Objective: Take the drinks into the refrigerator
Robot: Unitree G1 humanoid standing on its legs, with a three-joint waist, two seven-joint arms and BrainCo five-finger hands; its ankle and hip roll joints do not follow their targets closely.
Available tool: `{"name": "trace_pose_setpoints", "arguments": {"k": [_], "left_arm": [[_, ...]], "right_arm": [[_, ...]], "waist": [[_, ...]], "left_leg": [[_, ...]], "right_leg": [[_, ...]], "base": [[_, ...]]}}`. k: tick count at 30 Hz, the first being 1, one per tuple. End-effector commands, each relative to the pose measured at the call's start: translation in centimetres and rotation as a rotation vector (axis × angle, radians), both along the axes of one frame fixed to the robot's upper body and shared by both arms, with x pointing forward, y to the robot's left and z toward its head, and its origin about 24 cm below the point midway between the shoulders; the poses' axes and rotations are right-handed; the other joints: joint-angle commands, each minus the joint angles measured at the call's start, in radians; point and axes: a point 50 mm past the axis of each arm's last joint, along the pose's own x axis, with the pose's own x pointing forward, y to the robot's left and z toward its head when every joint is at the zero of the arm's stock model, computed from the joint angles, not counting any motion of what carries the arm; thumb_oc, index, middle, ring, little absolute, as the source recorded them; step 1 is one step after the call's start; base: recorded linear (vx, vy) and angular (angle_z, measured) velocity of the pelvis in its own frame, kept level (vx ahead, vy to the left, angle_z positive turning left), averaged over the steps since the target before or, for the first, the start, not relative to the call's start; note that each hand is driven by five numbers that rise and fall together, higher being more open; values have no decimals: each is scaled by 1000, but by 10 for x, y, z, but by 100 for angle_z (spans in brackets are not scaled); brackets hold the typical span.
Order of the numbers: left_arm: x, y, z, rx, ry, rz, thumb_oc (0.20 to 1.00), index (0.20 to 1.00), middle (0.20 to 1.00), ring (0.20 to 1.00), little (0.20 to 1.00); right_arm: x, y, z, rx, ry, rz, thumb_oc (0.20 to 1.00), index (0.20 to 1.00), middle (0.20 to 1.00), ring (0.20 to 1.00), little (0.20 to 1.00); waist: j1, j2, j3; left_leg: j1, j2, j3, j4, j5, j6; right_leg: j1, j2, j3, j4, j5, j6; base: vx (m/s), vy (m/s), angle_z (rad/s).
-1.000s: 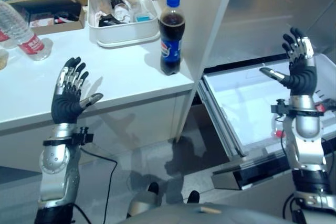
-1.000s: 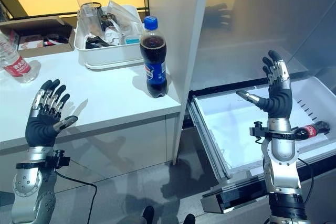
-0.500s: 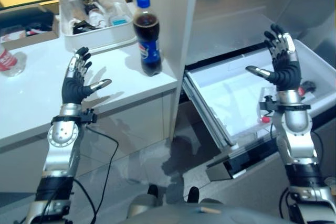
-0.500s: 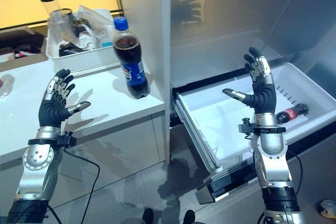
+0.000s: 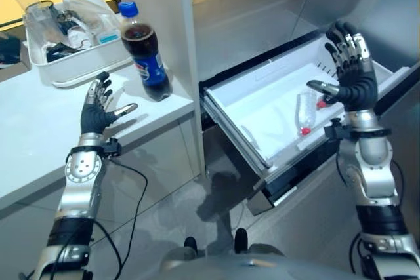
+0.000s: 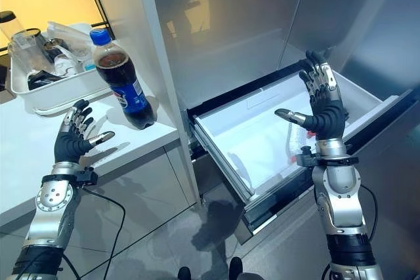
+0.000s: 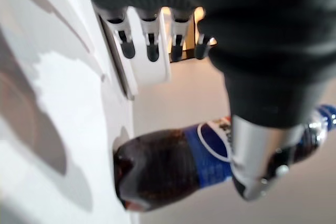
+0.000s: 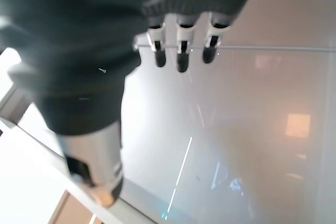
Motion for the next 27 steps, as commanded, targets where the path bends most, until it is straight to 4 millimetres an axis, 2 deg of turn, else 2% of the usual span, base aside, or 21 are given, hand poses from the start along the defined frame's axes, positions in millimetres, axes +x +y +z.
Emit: {"name": "trace_pose_setpoints", "arguments": {"k": [1, 15, 27], "left_arm": [[11, 3, 17, 50, -68, 6, 1000, 1000, 1000, 1000, 1000], [15, 7, 10, 46, -39, 39, 1000, 1000, 1000, 1000, 1000], [27, 12, 3, 41, 5, 100, 1000, 1000, 1000, 1000, 1000]], "right_arm": [[-15, 5, 32, 8, -181, 47, 1000, 1000, 1000, 1000, 1000], [-23, 9, 40, 20, -237, 81, 1000, 1000, 1000, 1000, 1000], [-27, 11, 34, 22, -218, 102, 1000, 1000, 1000, 1000, 1000]], "waist": [[-19, -29, -9], [-44, -59, 7], [-67, -70, -1]], "left_leg": [[-51, -18, 15, 189, -170, 34], [-74, -10, 106, 250, -210, 47], [-45, -6, 142, 236, -215, 43]], "right_leg": [[-25, -54, -4, 155, -74, 78], [-90, -23, 98, 176, -53, 84], [-79, -2, 130, 161, -49, 84]], "base": [[-37, 23, -27], [-22, 14, -20], [8, -5, -11]]}}
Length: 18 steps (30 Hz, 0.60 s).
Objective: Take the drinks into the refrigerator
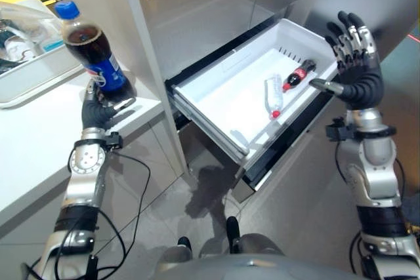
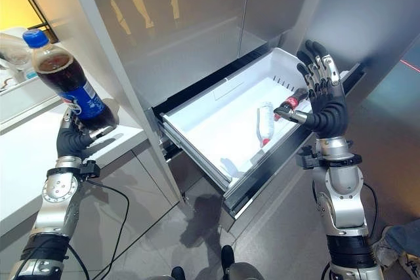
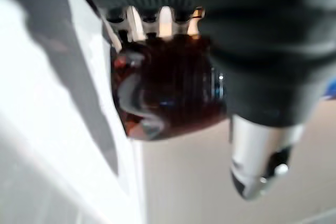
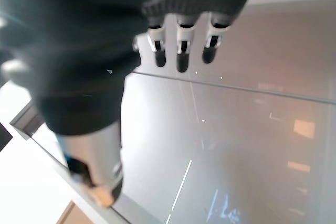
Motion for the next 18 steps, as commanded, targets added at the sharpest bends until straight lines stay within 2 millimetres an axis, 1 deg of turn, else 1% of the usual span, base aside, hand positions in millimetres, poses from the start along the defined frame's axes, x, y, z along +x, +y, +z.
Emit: {"name": "trace_pose_setpoints", "arguments": {"k": [1, 5, 10, 15, 18], "left_arm": [[11, 8, 6, 50, 11, 34, 1000, 1000, 1000, 1000, 1000], [12, 12, 7, 52, 8, 54, 1000, 1000, 1000, 1000, 1000], [16, 12, 10, 56, 5, 55, 1000, 1000, 1000, 1000, 1000], [22, 6, 15, 59, -11, 43, 1000, 1000, 1000, 1000, 1000], [31, -2, 21, 67, -23, 22, 1000, 1000, 1000, 1000, 1000]], "right_arm": [[-21, 3, 22, 35, -157, 43, 1000, 1000, 1000, 1000, 1000], [-22, 2, 21, 41, -156, 40, 1000, 1000, 1000, 1000, 1000], [-23, 1, 20, 39, -154, 38, 1000, 1000, 1000, 1000, 1000], [-23, 2, 19, 38, -148, 42, 1000, 1000, 1000, 1000, 1000], [-23, 3, 17, 36, -139, 49, 1000, 1000, 1000, 1000, 1000]], "waist": [[-24, -21, -10], [-30, -22, -12], [-33, -22, -17], [-37, -22, -21], [-44, -21, -26]], "left_leg": [[-14, -11, 10, 164, -169, 47], [-1, -8, 27, 161, -170, 47], [13, -6, 37, 153, -170, 45], [18, -7, 38, 148, -169, 44], [24, -9, 37, 141, -167, 42]], "right_leg": [[6, -37, -7, 96, -52, 84], [8, -30, 5, 94, -49, 83], [18, -25, 16, 84, -47, 83], [25, -23, 15, 78, -46, 82], [31, -21, 11, 73, -46, 83]], "base": [[17, -8, -13], [9, -12, -14], [15, -13, -11], [2, -3, -1], [0, 0, 0]]}}
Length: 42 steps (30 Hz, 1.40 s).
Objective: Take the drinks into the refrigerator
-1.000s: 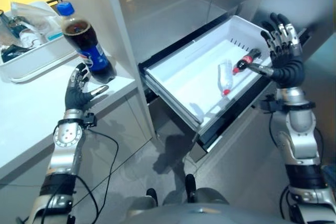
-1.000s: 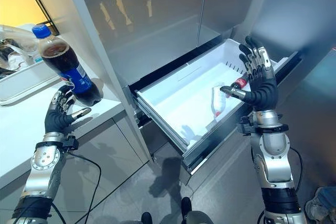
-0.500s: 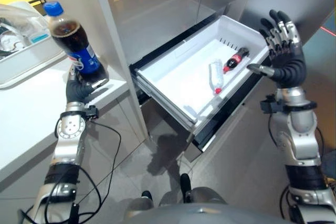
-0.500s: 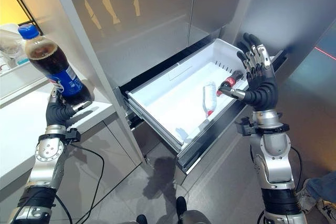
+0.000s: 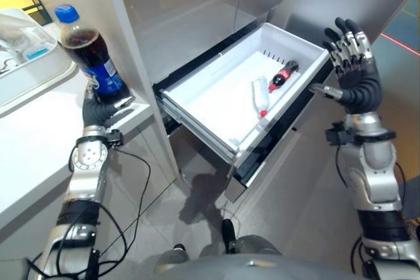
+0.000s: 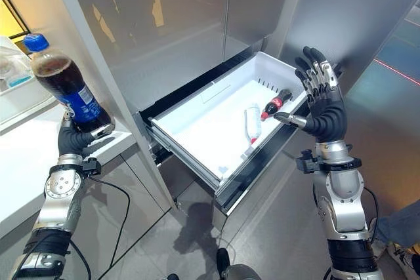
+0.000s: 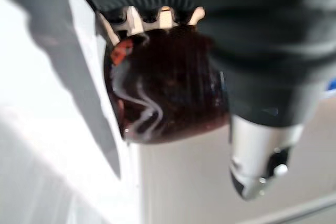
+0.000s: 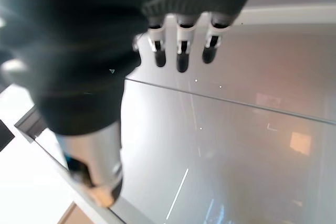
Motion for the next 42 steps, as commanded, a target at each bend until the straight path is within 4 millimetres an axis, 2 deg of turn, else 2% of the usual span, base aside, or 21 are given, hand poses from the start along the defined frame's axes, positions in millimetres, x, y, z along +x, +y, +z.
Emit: {"name": "trace_pose_setpoints", "arguments": {"k": [1, 11, 15, 16, 17, 18, 19, 24, 35, 42], "left_arm": [[23, -4, 23, 77, -46, -17, 1000, 1000, 1000, 1000, 1000], [47, -31, 26, 23, -31, -79, 1000, 1000, 1000, 1000, 1000], [51, -36, 28, 19, -31, -87, 1000, 1000, 1000, 1000, 1000], [53, -40, 26, 16, -23, -94, 583, 583, 583, 583, 583], [54, -40, 26, 16, -23, -94, 583, 583, 583, 583, 583], [54, -42, 27, 16, -28, -98, 473, 473, 473, 473, 473], [55, -45, 25, 11, -23, -103, 200, 200, 200, 200, 200], [56, -52, 23, 9, -18, -123, 200, 200, 200, 200, 200], [53, -52, 21, 24, -16, -123, 200, 200, 200, 200, 200], [41, -53, 28, -7, -91, -171, 200, 200, 200, 200, 200]], "right_arm": [[-20, 5, 22, 28, -159, 39, 1000, 1000, 1000, 1000, 1000], [-18, 9, 17, 39, -138, 53, 1000, 1000, 1000, 1000, 1000], [-17, 9, 17, 38, -137, 55, 1000, 1000, 1000, 1000, 1000], [-17, 10, 17, 43, -138, 59, 1000, 1000, 1000, 1000, 1000], [-17, 10, 17, 43, -138, 59, 1000, 1000, 1000, 1000, 1000], [-17, 10, 17, 44, -138, 57, 1000, 1000, 1000, 1000, 1000], [-18, 11, 17, 46, -141, 58, 1000, 1000, 1000, 1000, 1000], [-18, 11, 16, 48, -140, 52, 1000, 1000, 1000, 1000, 1000], [-18, 9, 13, 54, -130, 42, 1000, 1000, 1000, 1000, 1000], [-18, 4, 8, 48, -104, 11, 1000, 1000, 1000, 1000, 1000]], "waist": [[-43, -6, -20], [-63, 2, -34], [-68, 3, -35], [-68, 3, -35], [-68, 3, -35], [-68, 3, -36], [-69, 4, -36], [-71, 6, -38], [-73, 12, -46], [-63, 14, -47]], "left_leg": [[-5, -17, -11, 143, -163, 48], [12, -20, -15, 120, -155, 47], [16, -20, -18, 116, -154, 46], [16, -20, -19, 115, -154, 47], [16, -20, -20, 115, -154, 47], [17, -20, -20, 114, -154, 46], [19, -21, -21, 112, -153, 46], [23, -21, -26, 102, -150, 46], [35, -20, -37, 83, -146, 45], [42, -22, -48, 65, -140, 46]], "right_leg": [[13, -34, -27, 90, -66, 84], [31, -36, -38, 77, -65, 87], [33, -35, -39, 77, -66, 86], [36, -35, -41, 76, -66, 86], [36, -35, -42, 76, -66, 86], [37, -35, -43, 75, -67, 86], [38, -35, -45, 74, -67, 86], [44, -35, -52, 70, -68, 85], [52, -36, -68, 74, -76, 84], [57, -40, -85, 76, -80, 84]], "base": [[0, 0, 0], [6, -3, 1], [0, 0, 0], [0, 0, 0], [0, 0, 0], [18, -2, 4], [23, -5, 4], [14, -4, 3], [3, 0, 0], [16, -1, 6]]}}
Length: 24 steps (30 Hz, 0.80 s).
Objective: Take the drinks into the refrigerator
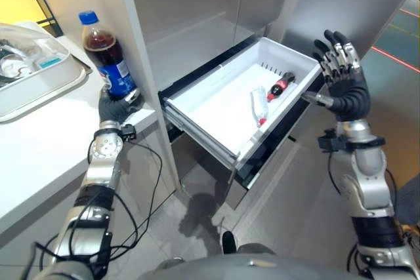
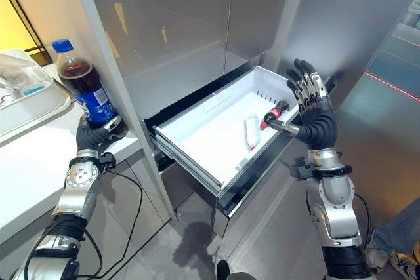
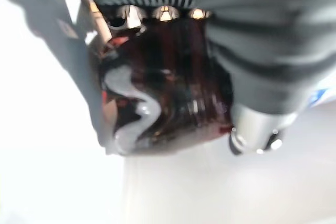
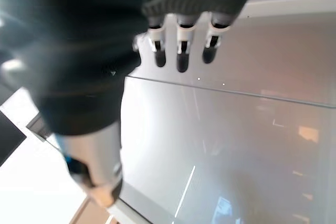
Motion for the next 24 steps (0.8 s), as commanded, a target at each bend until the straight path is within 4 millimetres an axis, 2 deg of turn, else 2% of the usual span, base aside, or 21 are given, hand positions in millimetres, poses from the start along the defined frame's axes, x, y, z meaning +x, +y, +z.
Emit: {"name": "trace_pose_setpoints", "arguments": {"k": [1, 7, 13, 16, 19, 20, 24], "left_arm": [[9, -34, 46, 18, -215, -197, 200, 200, 200, 200, 200], [-29, -25, 57, -32, -338, -284, 200, 200, 200, 200, 200], [-65, -26, 63, -92, -408, -404, 200, 200, 200, 200, 200], [-74, -34, 68, -108, -433, -494, 200, 200, 200, 200, 200], [-78, -42, 70, -130, -440, -585, 200, 200, 200, 200, 200], [-81, -49, 68, -148, -419, -659, 200, 200, 200, 200, 200], [-85, -70, 68, -151, -367, -853, 200, 200, 200, 200, 200]], "right_arm": [[-12, -6, 27, 10, -168, -30, 1000, 1000, 1000, 1000, 1000], [-7, -22, 11, -49, -52, -55, 1000, 1000, 1000, 1000, 1000], [-5, -37, -12, -11, 69, -53, 1000, 1000, 1000, 1000, 1000], [-2, -40, -26, 17, 156, -11, 1000, 1000, 1000, 1000, 1000], [1, -42, -30, 12, 200, 33, 1000, 1000, 1000, 1000, 1000], [4, -41, -35, 37, 241, 80, 1000, 1000, 1000, 1000, 1000], [14, -34, -30, -20, 314, 260, 1000, 1000, 1000, 1000, 1000]], "waist": [[-30, 18, 20], [2, 13, 29], [33, 5, 32], [48, 0, 31], [56, -4, 31], [63, -9, 30], [75, -16, 29]], "left_leg": [[24, -16, -24, 94, -150, 35], [14, -17, -41, 100, -150, 36], [8, -18, -63, 97, -147, 37], [7, -21, -72, 94, -143, 37], [6, -20, -77, 90, -139, 36], [8, -20, -80, 88, -136, 36], [12, -19, -84, 80, -125, 32]], "right_leg": [[27, -18, -59, 106, -85, 80], [28, -25, -75, 103, -85, 77], [44, -37, -97, 86, -81, 77], [54, -43, -106, 74, -76, 77], [58, -46, -111, 70, -73, 78], [61, -49, -117, 68, -70, 79], [66, -54, -126, 65, -63, 82]], "base": [[0, 0, 0], [-1, -2, 1], [-10, -16, 12], [-18, -17, 11], [-28, -24, 14], [-29, -20, 8], [-30, -20, 10]]}}
